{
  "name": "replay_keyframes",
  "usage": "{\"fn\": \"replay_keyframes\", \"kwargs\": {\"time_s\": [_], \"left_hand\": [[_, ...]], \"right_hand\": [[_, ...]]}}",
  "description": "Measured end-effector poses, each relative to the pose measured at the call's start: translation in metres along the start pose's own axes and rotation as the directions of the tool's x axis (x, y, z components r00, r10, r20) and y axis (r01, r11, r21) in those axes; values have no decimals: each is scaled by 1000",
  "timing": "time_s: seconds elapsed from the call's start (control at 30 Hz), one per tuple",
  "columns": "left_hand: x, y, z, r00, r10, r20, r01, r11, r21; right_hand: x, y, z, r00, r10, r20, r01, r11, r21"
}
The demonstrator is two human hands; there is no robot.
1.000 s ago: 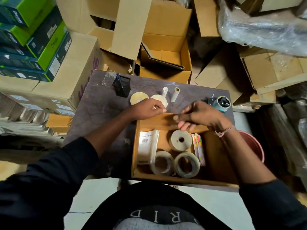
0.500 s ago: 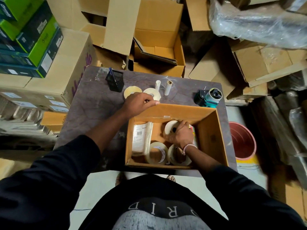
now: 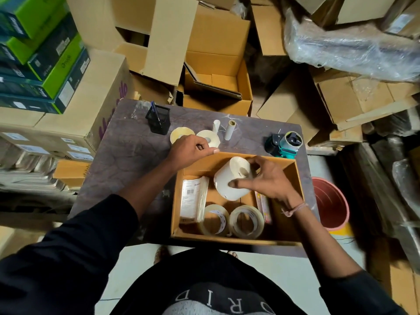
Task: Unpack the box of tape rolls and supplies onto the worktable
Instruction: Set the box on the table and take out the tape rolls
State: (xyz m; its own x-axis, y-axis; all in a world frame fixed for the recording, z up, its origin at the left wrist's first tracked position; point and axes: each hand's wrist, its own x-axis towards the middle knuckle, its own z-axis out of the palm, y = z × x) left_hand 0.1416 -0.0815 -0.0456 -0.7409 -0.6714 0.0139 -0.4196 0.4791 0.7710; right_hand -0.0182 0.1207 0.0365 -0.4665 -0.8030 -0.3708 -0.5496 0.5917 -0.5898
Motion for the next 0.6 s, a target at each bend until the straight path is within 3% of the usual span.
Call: {"fn": "replay_keyframes", "kwargs": {"time_s": [0.13,0.27,0.43,0.6], "left_hand": [[0,3,-2,1000,-24,3,25,1000,-17],[2,3,-2,998,-52,28,52,999,-13],[4,4,-4,995,-77,57,78,997,-16],[6,-1,0,995,-89,41,91,995,-50]], "right_hand": [[9,-19,-46,999,-26,-22,30,985,170],[51,-37,-69,984,47,-170,-25,991,130],[132,-29,-37,968,207,-143,-219,973,-74],[182,-14,4,965,260,-39,-259,915,-310]]}}
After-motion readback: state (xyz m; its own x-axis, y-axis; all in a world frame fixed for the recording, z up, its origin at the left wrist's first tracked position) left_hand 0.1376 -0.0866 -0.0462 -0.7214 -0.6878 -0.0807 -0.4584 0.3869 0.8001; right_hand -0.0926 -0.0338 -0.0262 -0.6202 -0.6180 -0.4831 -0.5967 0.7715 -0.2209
